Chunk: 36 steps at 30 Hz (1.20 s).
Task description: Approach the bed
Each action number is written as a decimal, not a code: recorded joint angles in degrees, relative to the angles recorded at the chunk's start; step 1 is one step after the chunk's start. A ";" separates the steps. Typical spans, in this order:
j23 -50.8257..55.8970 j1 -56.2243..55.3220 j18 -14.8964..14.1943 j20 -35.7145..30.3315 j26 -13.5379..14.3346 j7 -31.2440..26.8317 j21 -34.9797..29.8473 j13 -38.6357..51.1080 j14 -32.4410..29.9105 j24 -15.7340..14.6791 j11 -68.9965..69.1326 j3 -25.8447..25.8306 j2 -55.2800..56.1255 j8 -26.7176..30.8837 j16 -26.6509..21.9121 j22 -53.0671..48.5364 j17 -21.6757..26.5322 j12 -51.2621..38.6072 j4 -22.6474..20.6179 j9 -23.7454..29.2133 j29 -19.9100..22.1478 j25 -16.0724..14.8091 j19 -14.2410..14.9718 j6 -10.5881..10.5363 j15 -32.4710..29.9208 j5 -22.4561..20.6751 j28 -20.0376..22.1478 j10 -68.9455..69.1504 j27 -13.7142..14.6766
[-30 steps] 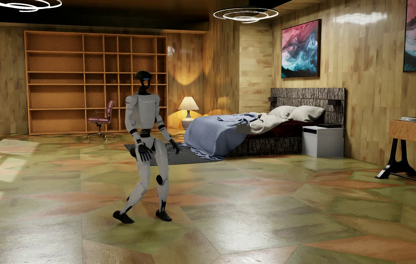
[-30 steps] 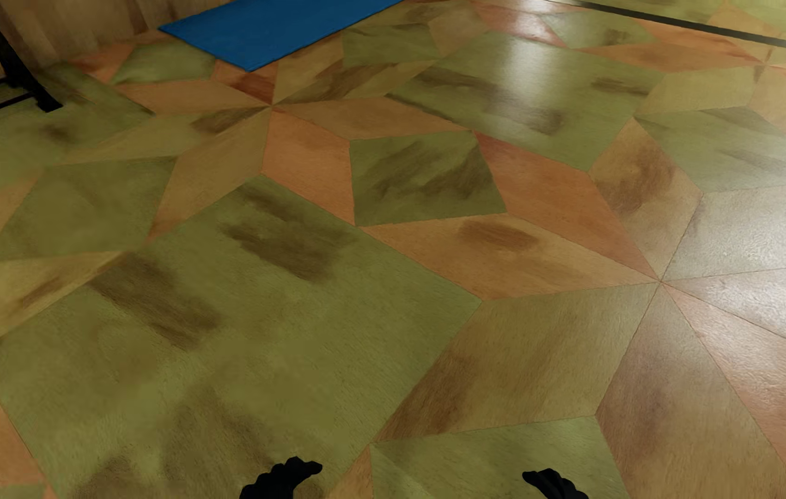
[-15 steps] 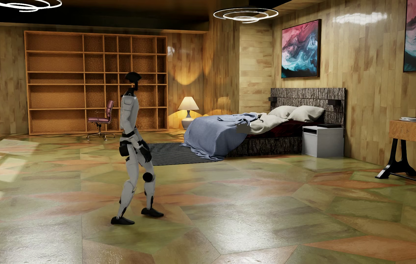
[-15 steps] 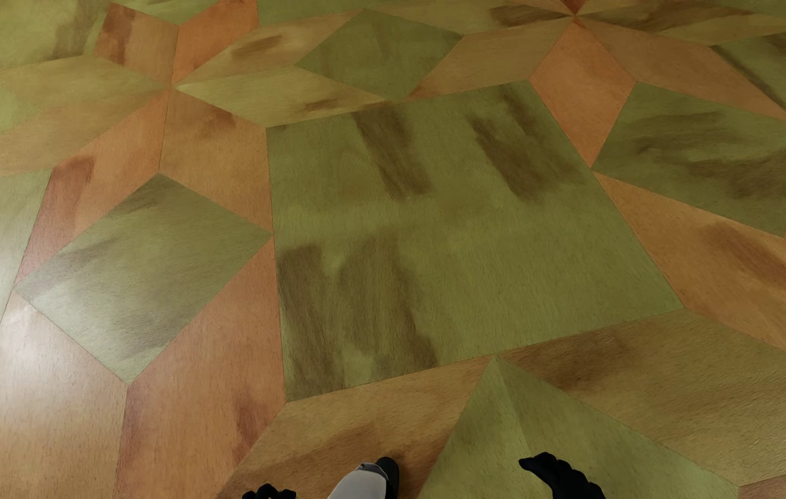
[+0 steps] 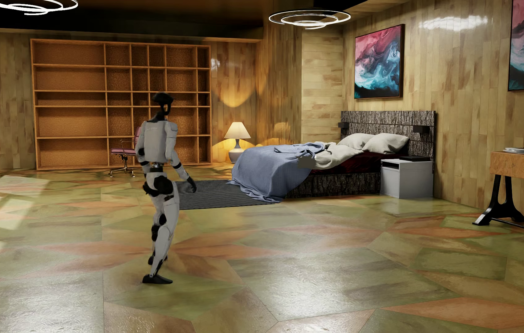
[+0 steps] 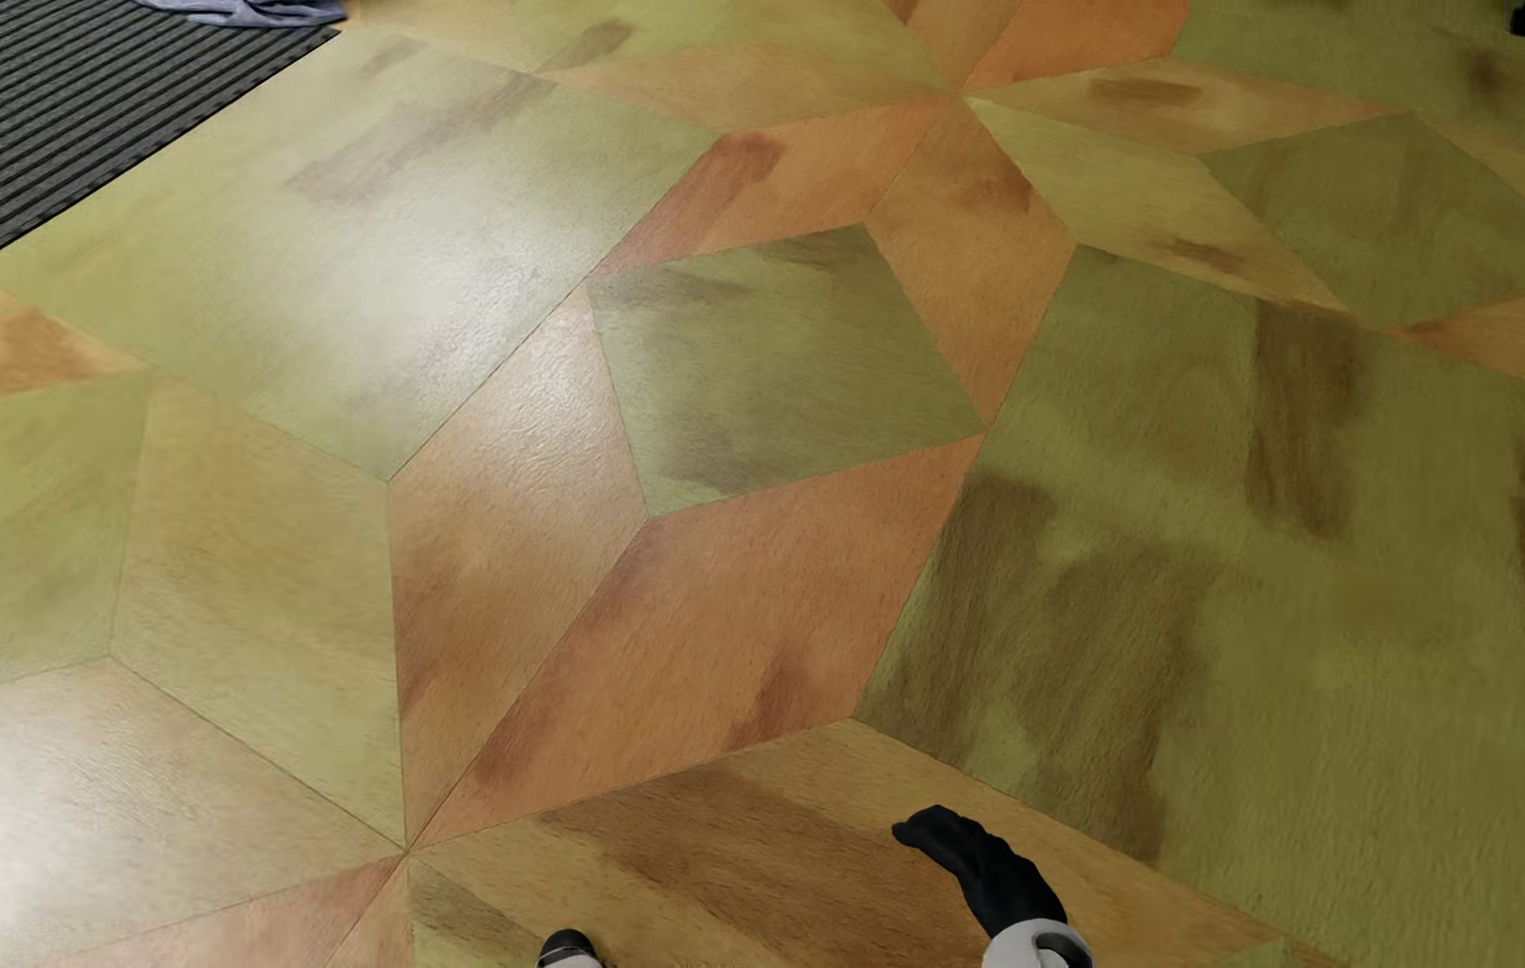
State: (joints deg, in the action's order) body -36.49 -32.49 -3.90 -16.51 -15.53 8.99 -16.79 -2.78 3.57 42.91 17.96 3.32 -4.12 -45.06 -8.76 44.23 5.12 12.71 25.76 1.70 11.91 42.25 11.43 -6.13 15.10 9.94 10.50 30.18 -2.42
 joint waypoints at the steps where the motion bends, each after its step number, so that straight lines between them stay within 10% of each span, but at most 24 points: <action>1: 0.66 -0.61 0.18 -0.04 0.02 -0.68 0.73 -0.52 -0.59 0.41 -0.30 0.39 -1.60 -2.42 0.34 0.71 0.43 -0.71 -2.48 -0.24 0.05 -1.08 1.62 0.37 -0.49 1.52 -0.46 0.87 -0.29; 6: 0.18 3.43 1.21 2.74 2.08 0.33 3.79 -4.17 2.80 -0.18 7.58 2.01 -6.50 -6.33 4.37 1.16 5.35 -1.60 -19.27 0.05 -2.71 -1.01 1.80 5.25 -11.97 18.02 0.53 1.27 -3.34; 8: -0.83 6.35 3.36 4.23 2.70 1.36 3.79 -5.36 4.42 -0.54 17.36 1.99 -3.99 -3.01 5.82 1.98 7.38 -2.02 -25.49 0.73 -4.48 1.02 -9.80 7.80 -18.44 26.98 1.96 -0.18 -4.77; 9: -0.84 7.94 4.09 3.54 3.22 0.67 4.03 -6.16 5.16 0.32 25.06 0.89 1.71 8.34 5.89 2.84 8.13 -2.90 -28.78 1.47 -5.04 1.47 -10.26 8.91 -17.57 27.85 2.61 -0.66 -5.28; 12: 2.01 12.63 5.16 -2.10 7.06 -2.78 7.31 -10.77 7.01 5.58 43.78 -1.42 17.73 33.97 4.24 6.37 7.81 -8.25 -35.81 3.25 -3.54 0.64 -4.61 11.14 -14.33 21.38 5.20 -2.19 -5.85; 17: 6.49 20.73 5.54 -1.51 12.92 -8.80 9.78 -18.52 10.35 3.68 46.15 -4.24 35.05 40.80 3.99 -0.89 5.45 -14.94 -41.80 4.35 -3.67 0.42 -7.60 13.30 -5.83 11.88 10.31 -4.32 -5.13; 22: 6.10 30.86 6.17 -0.61 16.65 -12.17 9.39 -22.80 9.39 0.79 8.52 -6.29 40.54 35.17 5.09 -13.25 2.65 -16.82 -40.42 2.47 -5.58 -0.07 -4.28 12.25 -11.17 0.84 10.80 -12.11 -5.03; 25: 3.56 37.85 6.10 -5.08 16.03 -15.51 10.87 -23.21 9.51 0.75 -7.57 -8.19 39.25 41.19 5.35 -9.58 1.96 -19.39 -39.49 0.87 -7.85 2.24 0.04 10.67 -11.81 -5.51 6.54 -14.99 -6.12; 27: 1.22 42.22 5.84 -8.83 14.24 -16.95 14.54 -22.51 8.38 3.27 -0.79 -8.96 39.39 41.58 4.61 -1.64 -0.16 -20.86 -38.53 -0.02 -6.75 2.23 -6.99 9.38 -18.94 -7.39 2.54 -14.56 -7.89; 29: -1.73 44.52 3.72 -8.72 8.95 -16.82 18.27 -20.04 3.37 4.32 5.42 -9.48 38.34 40.40 5.03 7.66 -1.96 -19.51 -36.90 -0.66 -5.03 2.22 -9.37 7.09 -19.11 -9.48 -0.39 -11.06 -9.84; 31: -2.44 41.14 -5.04 -8.60 4.51 -18.34 21.89 -16.27 -5.91 4.10 7.07 -9.77 35.80 38.77 5.13 13.75 -3.94 -17.06 -35.14 -0.61 -3.64 1.37 -10.04 4.19 -15.61 -11.91 -4.11 -0.42 -10.74; 32: -2.05 36.96 -10.02 -11.39 5.19 -18.46 22.83 -14.60 -10.82 5.72 7.20 -9.88 34.35 37.56 3.75 14.57 -4.76 -16.20 -34.43 -0.35 -2.85 0.65 -9.70 2.83 -13.77 -12.72 -7.86 8.89 -9.99; 34: -2.14 25.98 -10.30 -18.50 10.63 -12.53 22.05 -12.67 -15.34 9.99 7.99 -10.28 31.37 34.13 -2.11 10.87 -5.55 -14.20 -30.48 0.37 -1.06 0.30 -7.91 0.41 -9.79 -13.88 -12.66 29.05 -5.95; 36: -2.61 16.03 -10.68 -18.34 12.40 -15.61 19.87 -10.02 -9.12 6.90 7.06 -9.27 26.20 31.65 -6.85 3.79 -5.31 -9.90 -26.88 1.16 0.20 1.41 -6.36 -2.05 -6.23 -16.45 -10.70 42.05 -2.80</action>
State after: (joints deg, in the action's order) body -39.10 -16.46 -14.58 -34.85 -3.14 -6.62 3.08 -12.80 -5.54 49.81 25.02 -5.94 22.08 -13.41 -15.61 48.02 -0.19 2.80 -1.12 2.86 12.11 43.66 5.08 -8.17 8.87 -6.51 -0.19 72.24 -5.22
